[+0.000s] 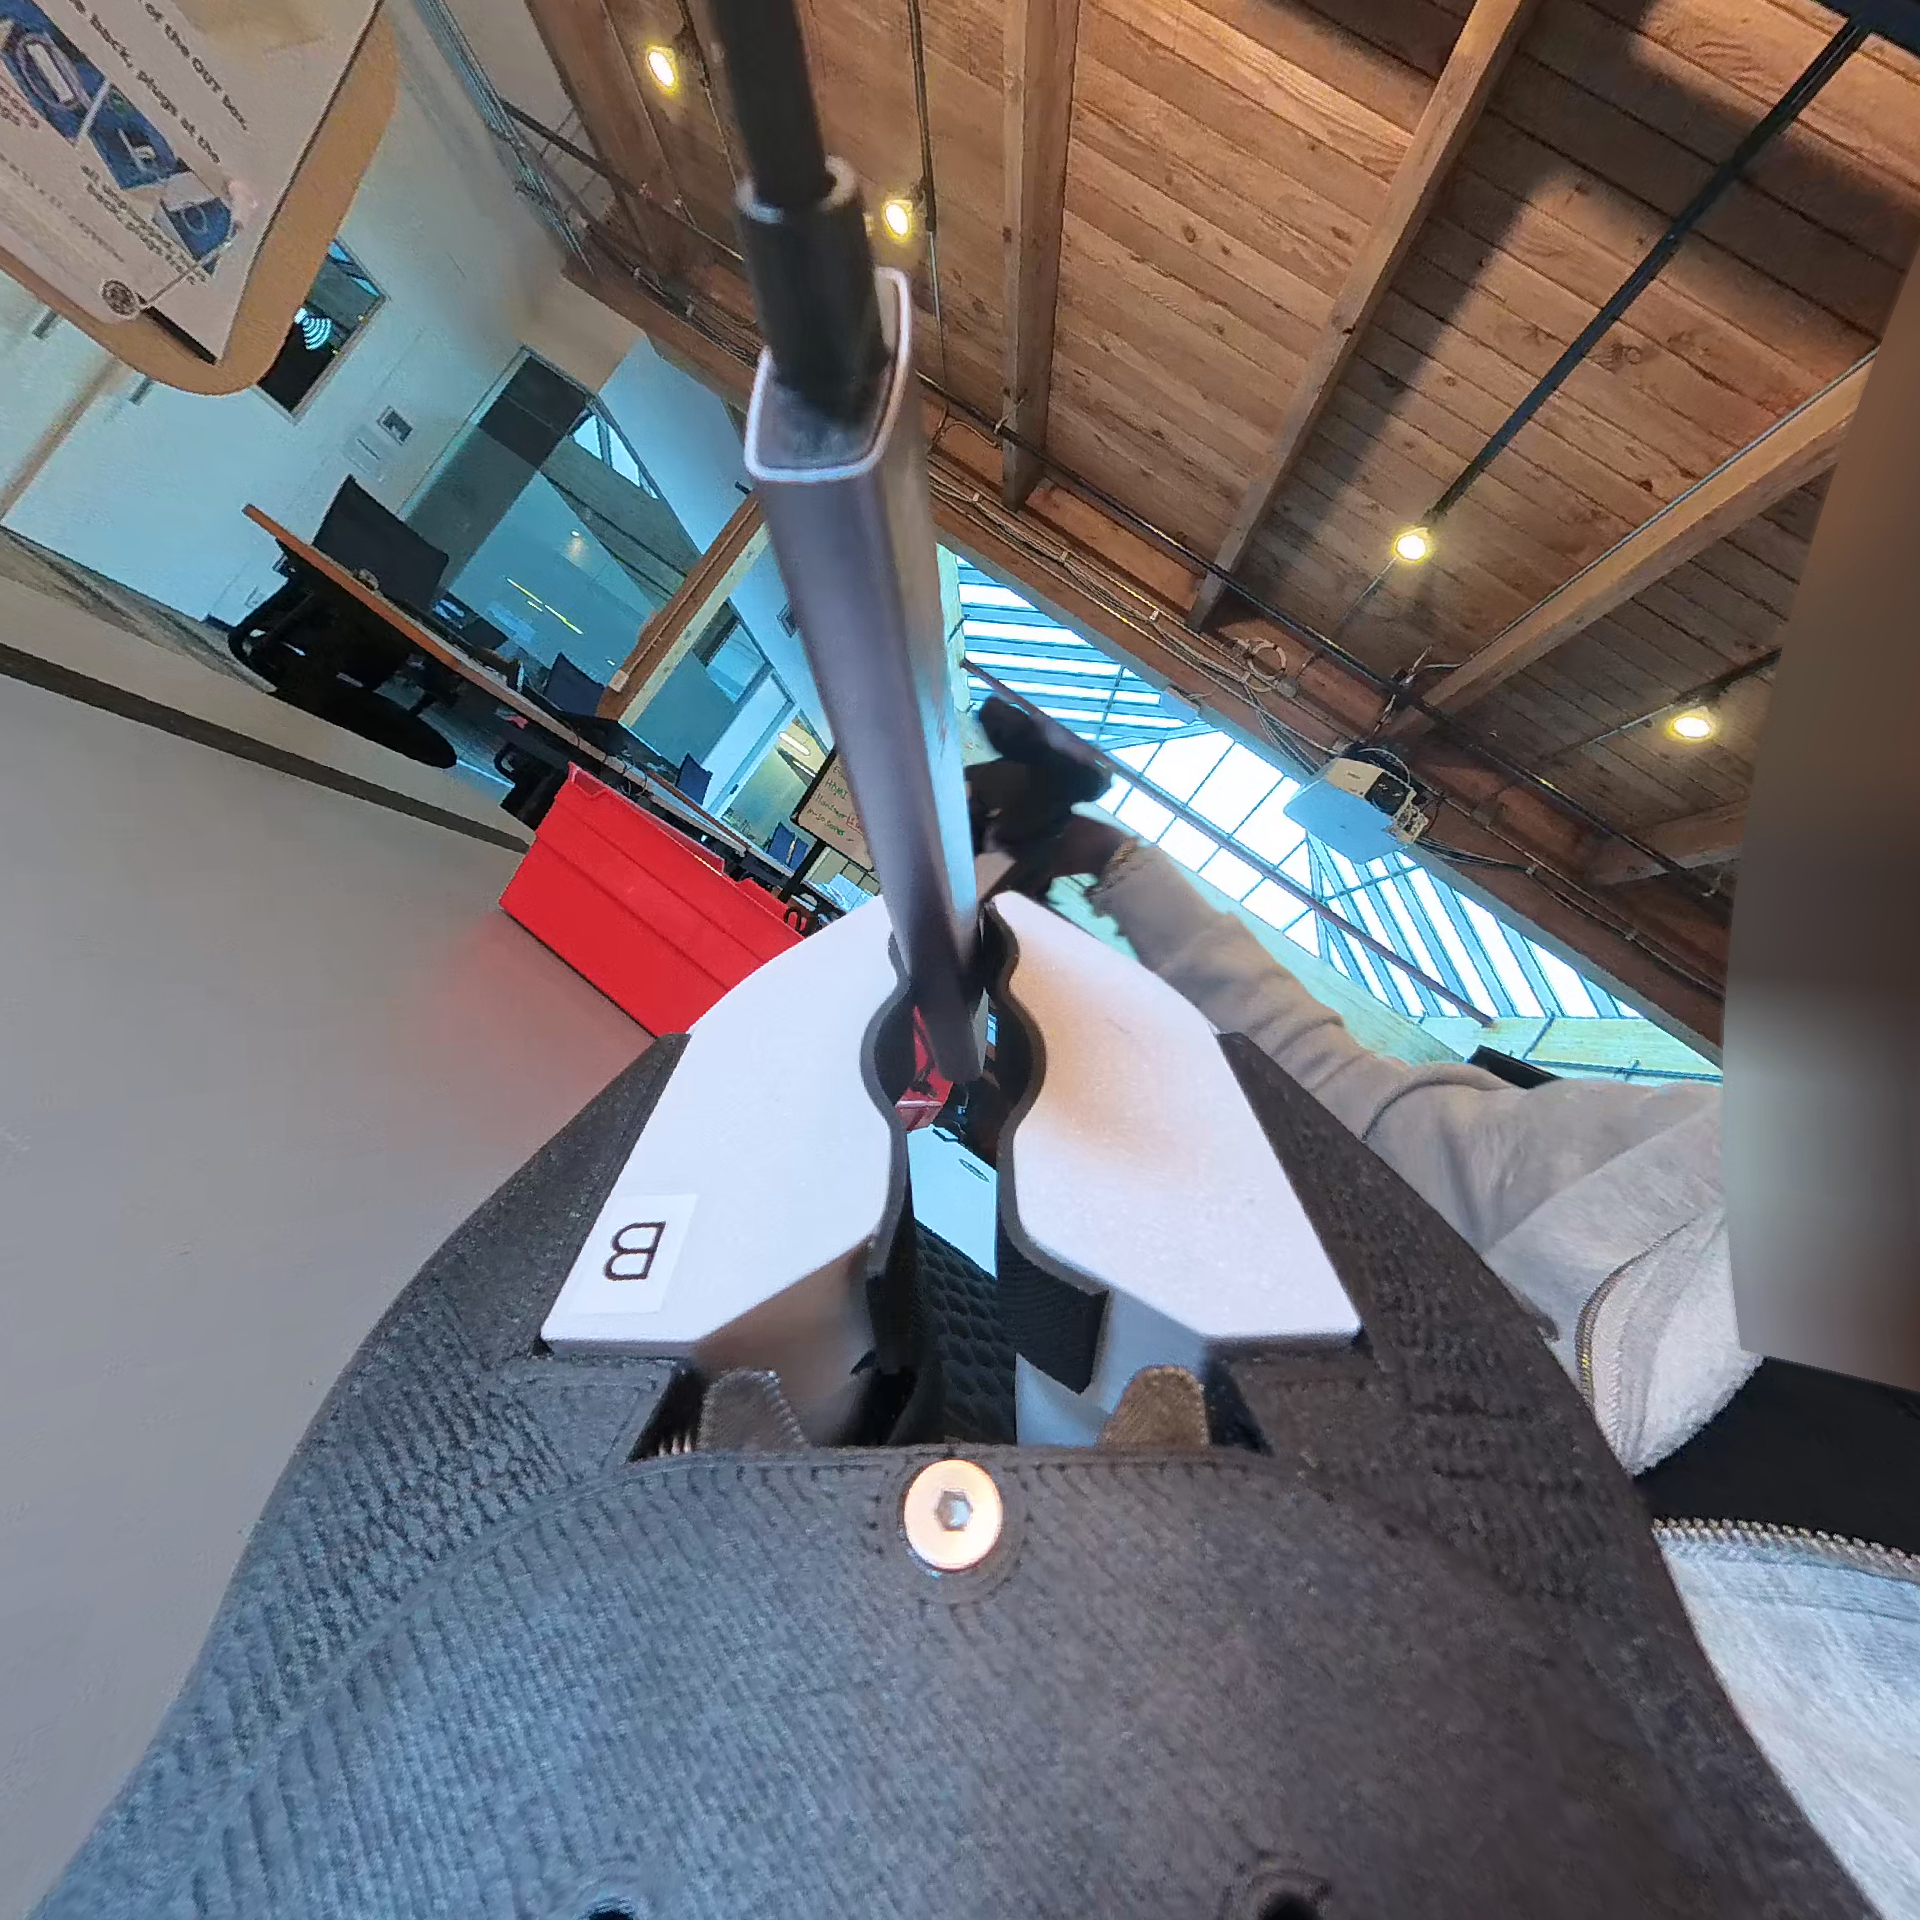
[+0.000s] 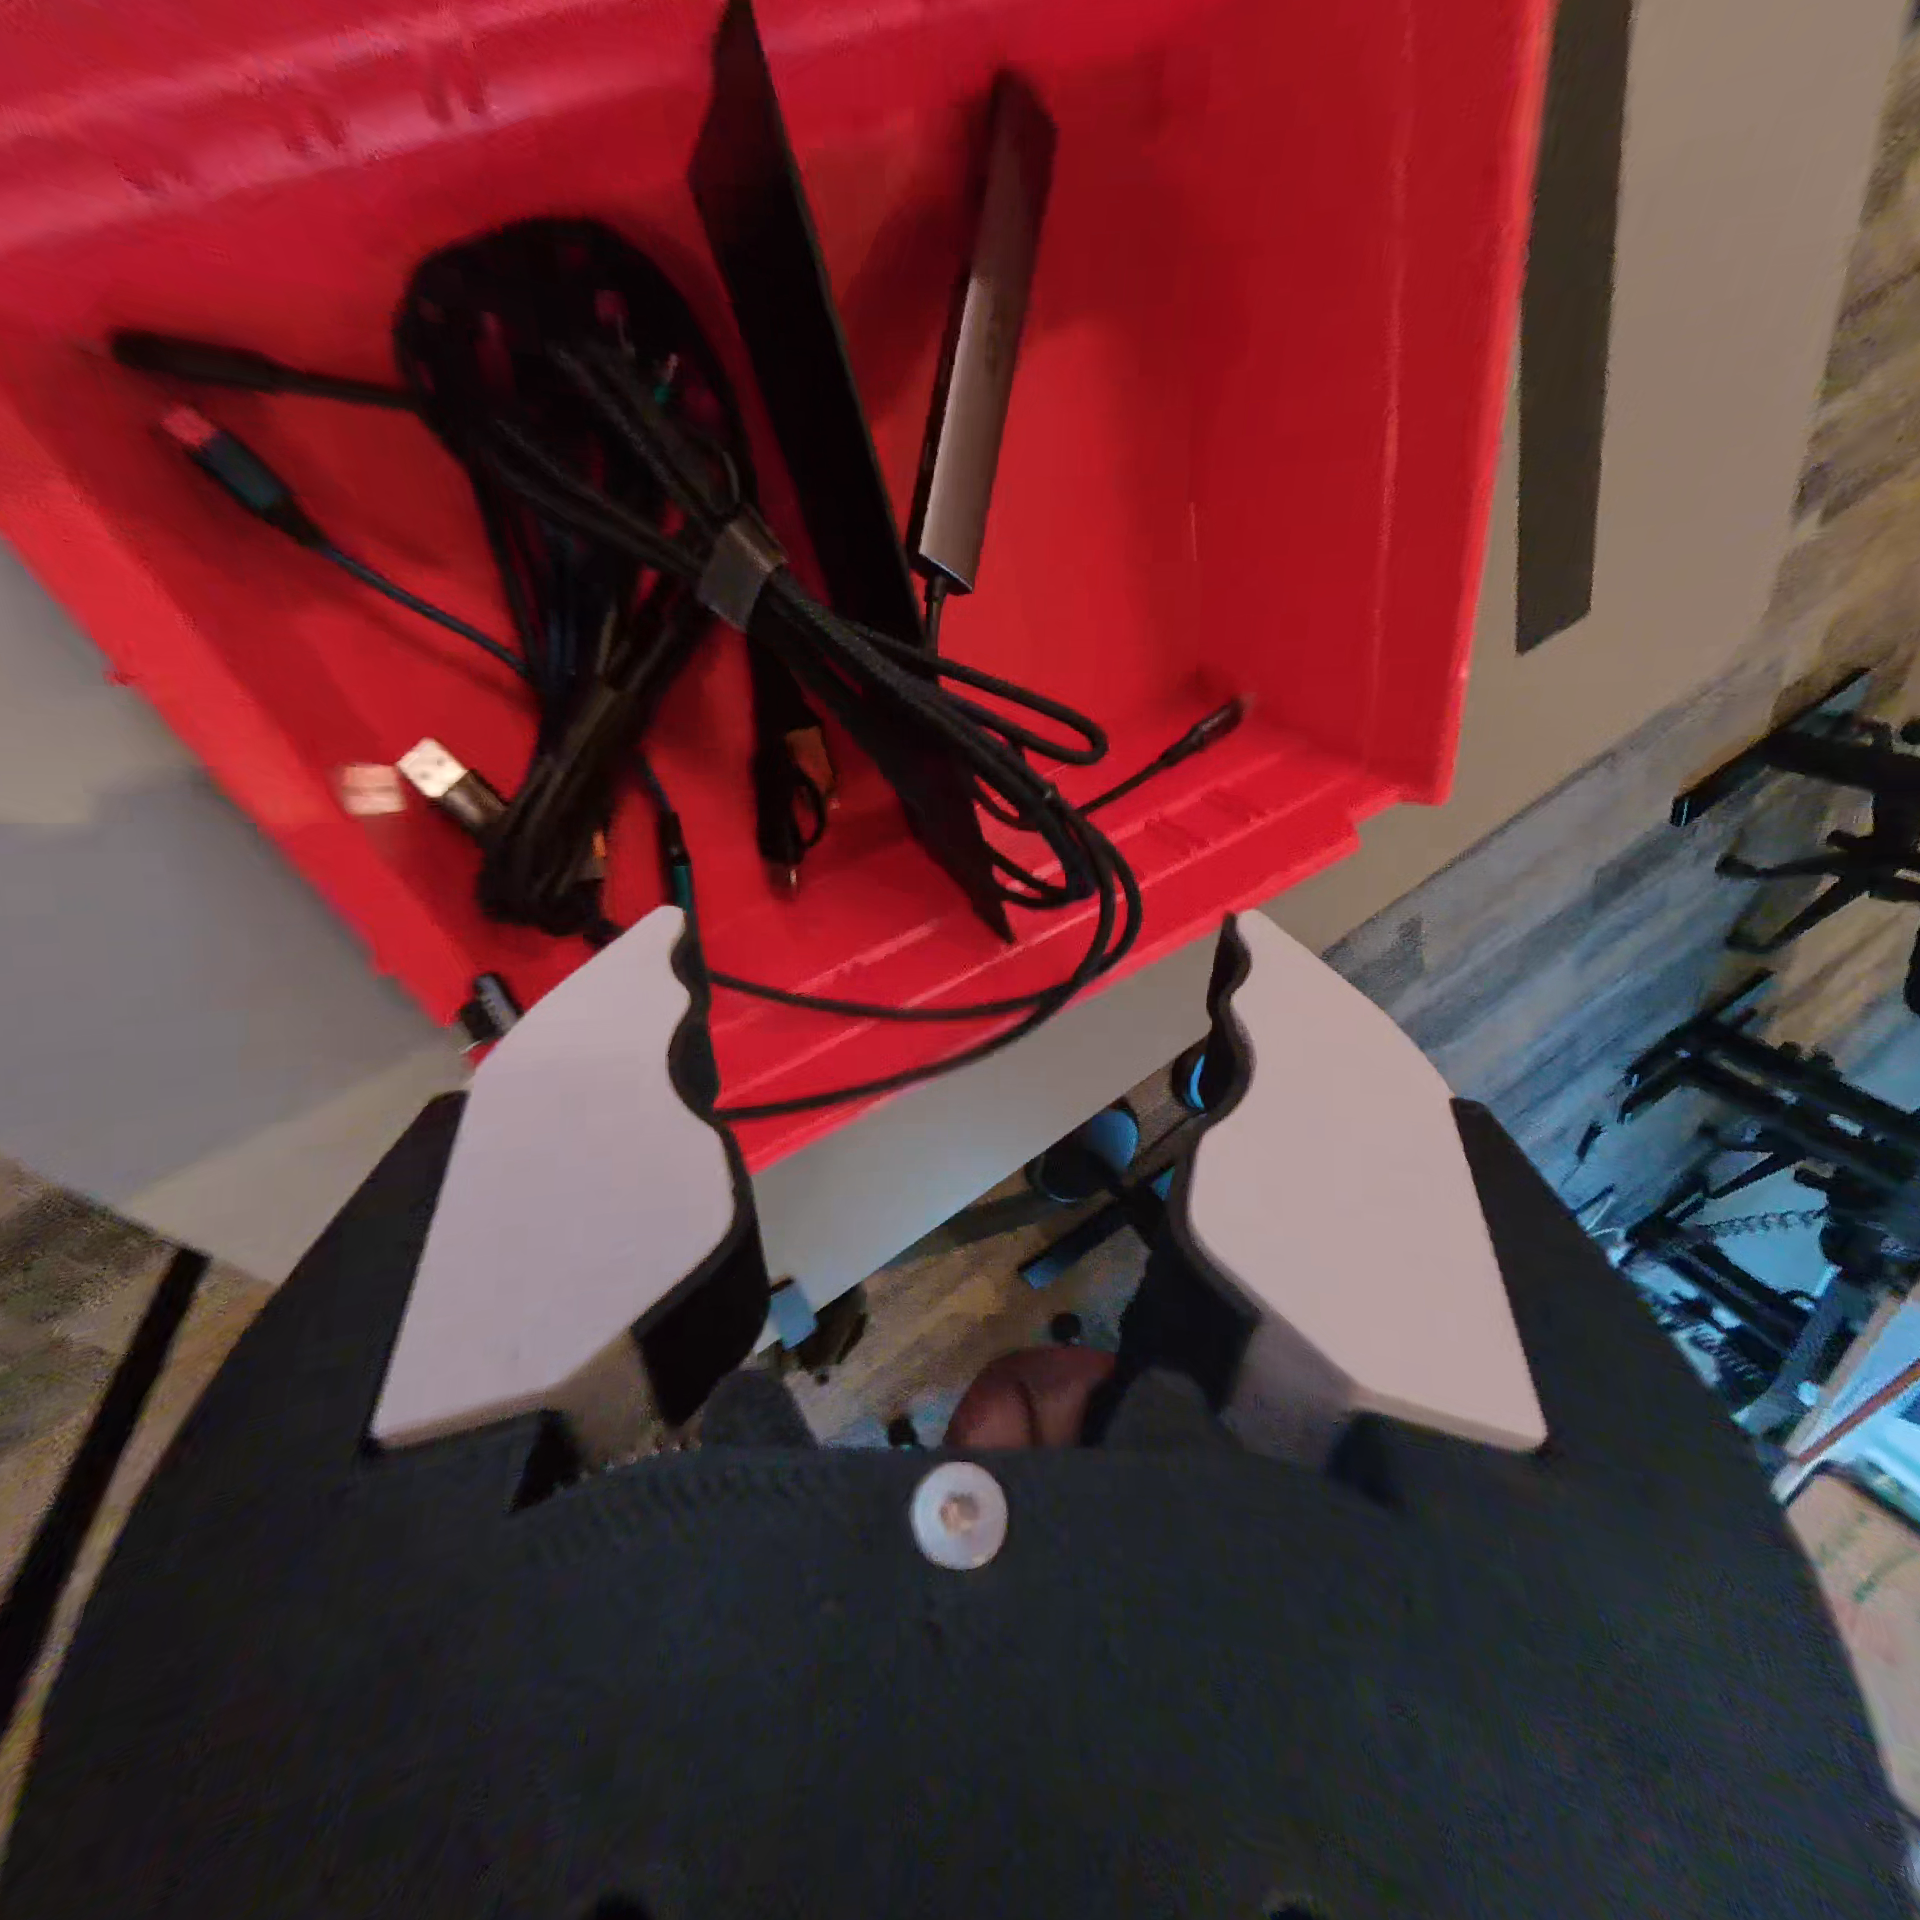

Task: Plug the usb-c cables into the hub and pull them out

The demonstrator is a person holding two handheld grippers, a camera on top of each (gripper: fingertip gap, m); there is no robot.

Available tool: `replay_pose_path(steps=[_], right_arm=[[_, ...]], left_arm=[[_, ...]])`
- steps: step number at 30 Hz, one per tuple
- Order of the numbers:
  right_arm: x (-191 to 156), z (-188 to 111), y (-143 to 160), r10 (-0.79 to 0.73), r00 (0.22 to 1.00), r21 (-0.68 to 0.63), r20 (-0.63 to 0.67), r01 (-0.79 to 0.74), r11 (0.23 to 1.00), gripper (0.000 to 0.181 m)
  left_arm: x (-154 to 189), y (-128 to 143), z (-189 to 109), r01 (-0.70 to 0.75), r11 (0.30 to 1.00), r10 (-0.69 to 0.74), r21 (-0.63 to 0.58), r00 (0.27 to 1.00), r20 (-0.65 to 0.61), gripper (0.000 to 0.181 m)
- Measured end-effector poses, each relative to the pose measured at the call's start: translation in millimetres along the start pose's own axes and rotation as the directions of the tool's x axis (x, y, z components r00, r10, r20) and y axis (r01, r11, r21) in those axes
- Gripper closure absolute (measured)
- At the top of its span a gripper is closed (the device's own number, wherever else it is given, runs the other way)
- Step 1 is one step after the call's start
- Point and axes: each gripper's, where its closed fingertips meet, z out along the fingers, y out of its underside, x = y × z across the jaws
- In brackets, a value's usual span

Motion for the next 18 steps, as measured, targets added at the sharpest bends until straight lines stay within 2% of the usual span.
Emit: replay_pose_path(steps=[3, 4, 6, 8, 10, 14, 18], right_arm=[[7.2, 41.2, 1.9, -0.05, 0.999, -0.033, -0.006, 0.049, 0.998, 0.102], [9.5, 52.0, 1.7, -0.055, 0.998, -0.03, -0.014, 0.054, 0.998, 0.111], [17.5, 65.1, 5.5, -0.075, 0.994, -0.043, -0.077, 0.071, 0.997, 0.156], [21.1, 60.5, 11.5, -0.138, 0.98, -0.076, -0.144, 0.128, 0.989, 0.161], [19.6, 45.4, 14.6, -0.117, 0.974, -0.076, -0.195, 0.104, 0.992, 0.164], [4.3, 20.9, 30.4, 0.044, 0.97, -0.019, -0.237, -0.05, 0.999, 0.167], [-10.8, 30.8, 43.0, 0.179, 0.955, 0.084, -0.237, -0.164, 0.983, 0.167]], left_arm=[[-0.7, -0.2, 0.1, 0.005, 1.0, -0.005, 0.0, 1.0, 0.001, 0.172], [-0.9, -0.4, 0.0, 0.008, 1.0, -0.008, 0.001, 1.0, 0.001, 0.171], [-1.3, -1.0, -0.3, 0.013, 1.0, -0.013, 0.006, 1.0, 0.0, 0.171], [-1.3, -1.8, -0.9, 0.017, 1.0, -0.017, 0.011, 1.0, -0.001, 0.172], [-1.2, -2.3, -1.1, 0.018, 1.0, -0.018, 0.015, 1.0, -0.002, 0.172], [0.0, -2.2, -1.2, 0.012, 1.0, -0.012, 0.016, 1.0, -0.006, 0.171], [-0.1, -1.4, -0.7, 0.008, 1.0, -0.007, 0.012, 1.0, -0.003, 0.171]])
